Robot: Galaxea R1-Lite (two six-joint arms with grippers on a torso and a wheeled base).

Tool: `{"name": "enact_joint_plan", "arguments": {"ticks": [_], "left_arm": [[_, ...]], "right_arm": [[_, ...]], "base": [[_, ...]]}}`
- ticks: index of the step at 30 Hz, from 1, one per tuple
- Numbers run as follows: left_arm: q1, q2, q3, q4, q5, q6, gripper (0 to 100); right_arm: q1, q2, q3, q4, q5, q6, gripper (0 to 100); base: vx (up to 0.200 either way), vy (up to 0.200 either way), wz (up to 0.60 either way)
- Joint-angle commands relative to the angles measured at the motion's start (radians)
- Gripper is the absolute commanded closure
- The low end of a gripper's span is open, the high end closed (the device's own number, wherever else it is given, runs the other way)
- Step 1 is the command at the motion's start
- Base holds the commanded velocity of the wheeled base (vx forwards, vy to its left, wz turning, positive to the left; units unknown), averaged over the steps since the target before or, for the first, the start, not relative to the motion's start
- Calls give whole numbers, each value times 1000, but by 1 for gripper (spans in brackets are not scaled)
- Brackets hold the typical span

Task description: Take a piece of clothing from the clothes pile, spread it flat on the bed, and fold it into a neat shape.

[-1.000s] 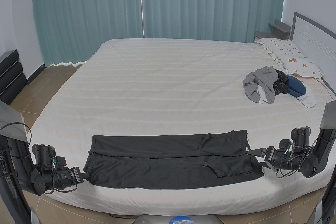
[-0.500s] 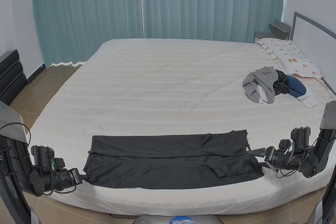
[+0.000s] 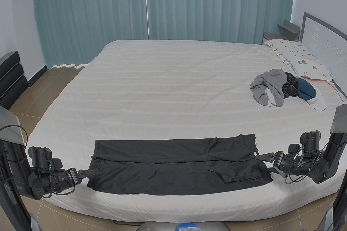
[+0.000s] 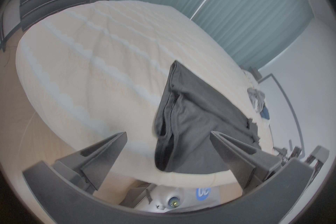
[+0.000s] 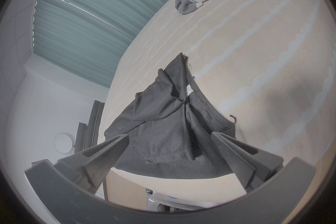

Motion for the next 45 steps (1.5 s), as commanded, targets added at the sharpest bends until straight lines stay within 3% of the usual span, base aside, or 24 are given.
{"name": "enact_joint_plan", "arguments": {"ticks": [1,9,17,33,34,45], "left_arm": [[-7,-83,-117,37,0,-109,0],[-70,-35,-272,199,0,-121,0],[-126,49,-306,193,3,-121,0],[-123,130,-349,192,6,-116,0],[-123,129,-349,192,9,-116,100],[-67,107,-318,192,32,-116,100]], "right_arm": [[1,3,-1,0,1,-1,0],[3,5,-1,0,1,-1,0],[6,9,-1,0,1,-1,0],[3,12,-6,0,1,-1,0],[3,12,-6,0,1,-1,0],[1,12,-4,0,1,-1,0]], "base": [[0,0,0],[0,0,0],[0,0,0],[0,0,0],[0,0,0],[0,0,0]]}}
